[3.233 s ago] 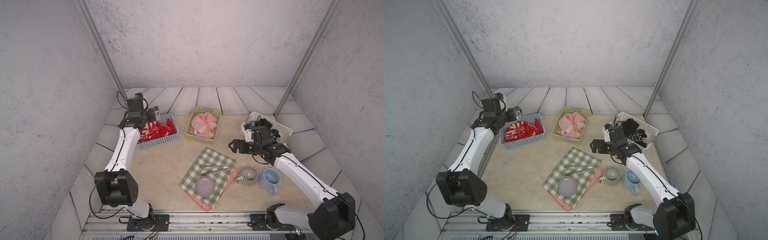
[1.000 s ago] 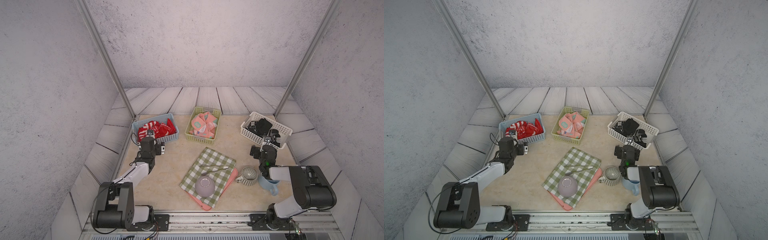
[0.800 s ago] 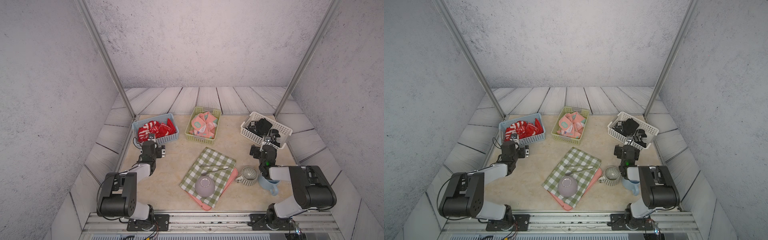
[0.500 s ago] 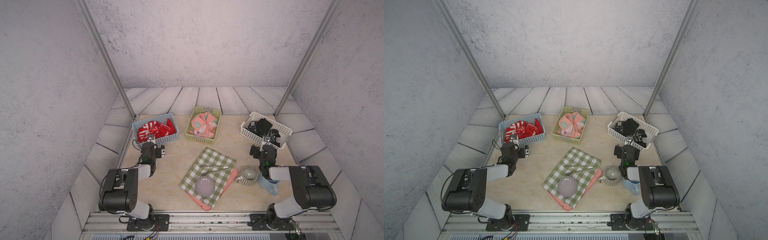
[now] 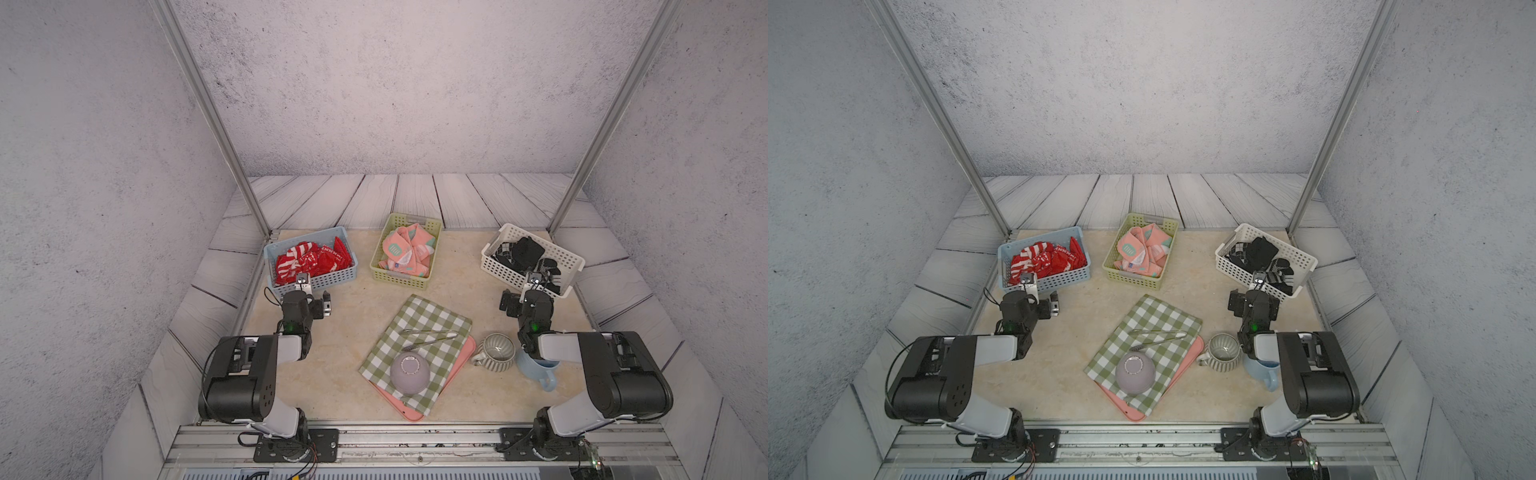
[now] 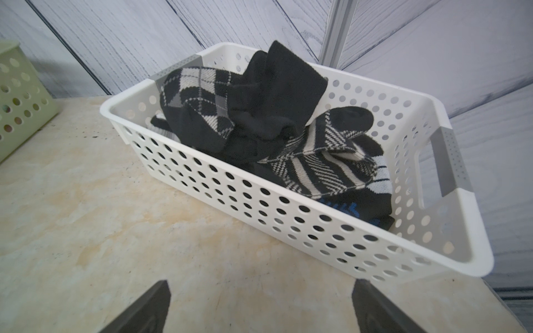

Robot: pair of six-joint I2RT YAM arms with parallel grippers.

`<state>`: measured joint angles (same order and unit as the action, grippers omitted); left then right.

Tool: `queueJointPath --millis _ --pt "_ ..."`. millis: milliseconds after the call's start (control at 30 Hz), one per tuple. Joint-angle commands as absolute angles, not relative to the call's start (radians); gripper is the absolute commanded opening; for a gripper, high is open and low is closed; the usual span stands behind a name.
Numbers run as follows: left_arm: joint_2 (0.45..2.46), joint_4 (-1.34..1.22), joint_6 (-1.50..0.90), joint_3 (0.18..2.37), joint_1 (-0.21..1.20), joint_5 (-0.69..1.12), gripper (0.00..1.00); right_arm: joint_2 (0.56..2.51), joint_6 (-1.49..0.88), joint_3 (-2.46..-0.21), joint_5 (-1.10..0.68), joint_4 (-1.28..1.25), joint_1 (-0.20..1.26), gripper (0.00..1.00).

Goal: Sort the socks into the basket by color
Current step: Reset both arms

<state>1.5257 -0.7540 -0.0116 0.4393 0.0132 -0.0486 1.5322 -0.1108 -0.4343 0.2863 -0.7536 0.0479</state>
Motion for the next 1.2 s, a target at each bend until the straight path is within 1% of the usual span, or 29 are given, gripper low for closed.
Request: queueJointPath --millis 0,433,700,1167 --pt "1.534 -0.737 -0.02 0.47 -0.002 -0.04 1.0 1.529 -0.102 -0.44 0.281 -0.758 0.044 0.99" --pt "1.531 -0.737 -0.021 0.467 -0.006 -0.034 1.0 1.529 -0.102 -0.44 0.281 -0.758 0.044 0.99" --pt "1.53 -0.76 -0.01 0.455 0.023 -0.102 1.0 1.529 -0.101 -0.439 0.281 -0.759 0.043 0.99" --pt "1.536 -0.752 -0.008 0.463 0.029 -0.112 1.0 1.529 -0.098 -0.442 0.28 -0.756 0.044 0.99"
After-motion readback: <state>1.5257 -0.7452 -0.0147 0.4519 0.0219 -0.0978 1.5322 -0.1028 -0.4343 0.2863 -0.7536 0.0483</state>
